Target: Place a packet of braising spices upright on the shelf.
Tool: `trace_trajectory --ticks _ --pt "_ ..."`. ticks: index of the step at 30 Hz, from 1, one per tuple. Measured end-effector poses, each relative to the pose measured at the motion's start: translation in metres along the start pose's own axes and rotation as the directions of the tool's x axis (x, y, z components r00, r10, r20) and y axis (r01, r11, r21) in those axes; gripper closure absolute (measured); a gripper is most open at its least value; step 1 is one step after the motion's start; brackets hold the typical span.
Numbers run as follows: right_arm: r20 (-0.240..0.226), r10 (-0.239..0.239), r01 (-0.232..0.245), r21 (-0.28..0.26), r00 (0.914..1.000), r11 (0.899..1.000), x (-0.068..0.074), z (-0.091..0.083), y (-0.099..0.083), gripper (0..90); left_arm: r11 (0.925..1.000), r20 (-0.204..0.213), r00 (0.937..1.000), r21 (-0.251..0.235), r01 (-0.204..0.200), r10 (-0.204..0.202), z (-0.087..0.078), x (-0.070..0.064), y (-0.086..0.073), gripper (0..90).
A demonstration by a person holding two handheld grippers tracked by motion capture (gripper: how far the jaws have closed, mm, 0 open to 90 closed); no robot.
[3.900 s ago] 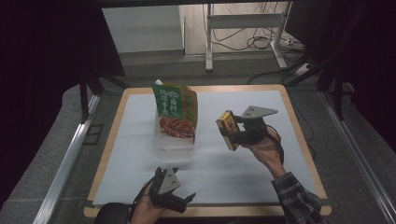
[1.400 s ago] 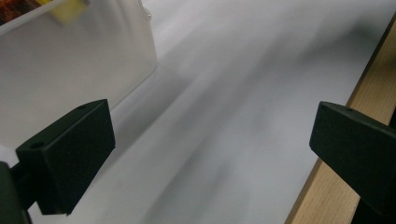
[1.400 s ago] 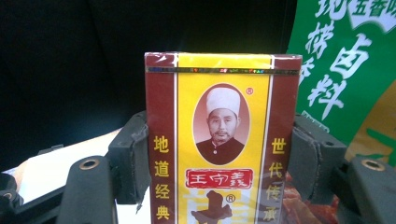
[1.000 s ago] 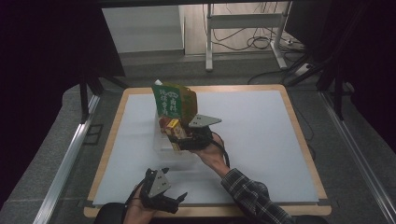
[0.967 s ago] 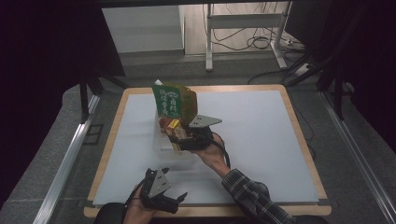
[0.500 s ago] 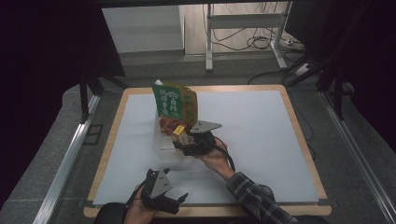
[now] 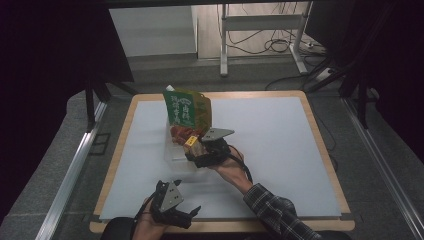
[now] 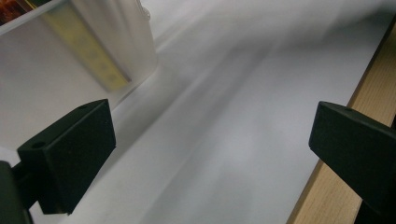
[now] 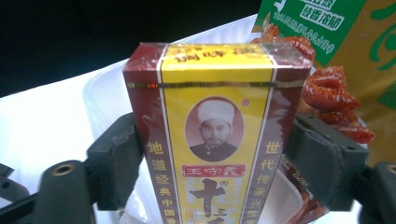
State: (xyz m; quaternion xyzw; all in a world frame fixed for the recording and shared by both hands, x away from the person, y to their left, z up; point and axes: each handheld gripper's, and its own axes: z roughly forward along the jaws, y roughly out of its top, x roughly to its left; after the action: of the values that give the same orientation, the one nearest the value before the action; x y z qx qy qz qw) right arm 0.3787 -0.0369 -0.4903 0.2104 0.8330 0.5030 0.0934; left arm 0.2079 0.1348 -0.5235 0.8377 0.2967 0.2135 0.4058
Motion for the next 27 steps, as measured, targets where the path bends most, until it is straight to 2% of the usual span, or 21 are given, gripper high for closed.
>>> trace_trajectory --ticks 2,5,10,13,27 --pt "-0.002 -0.008 0.008 0.008 1.0 1.0 0.0 -0.002 0.003 17.1 1.0 0.002 1.0 -0.005 0.006 -0.006 0.001 -0.001 0.0 0.2" --pt "-0.028 -0.001 0.001 0.026 0.9996 1.0 0.0 -0.005 0.007 12.2 1.0 0.001 1.0 -0.003 0.004 -0.004 0.001 -0.001 0.0 0.1" --pt "-0.045 0.006 -0.005 0.034 0.999 0.999 0.0 -0.01 0.01 9.4 1.0 -0.001 1.0 -0.003 0.002 -0.002 0.001 -0.001 0.0 0.1" --pt "-0.039 -0.006 0.008 0.046 0.9992 0.999 0.0 -0.013 0.012 6.8 1.0 -0.005 1.0 -0.006 0.005 -0.005 0.0 0.0 0.0 0.1" --pt "-0.037 -0.059 0.062 0.095 0.9976 0.994 0.003 -0.027 0.011 5.2 1.0 -0.011 0.9999 -0.005 0.006 -0.006 -0.001 0.001 0.0 0.1"
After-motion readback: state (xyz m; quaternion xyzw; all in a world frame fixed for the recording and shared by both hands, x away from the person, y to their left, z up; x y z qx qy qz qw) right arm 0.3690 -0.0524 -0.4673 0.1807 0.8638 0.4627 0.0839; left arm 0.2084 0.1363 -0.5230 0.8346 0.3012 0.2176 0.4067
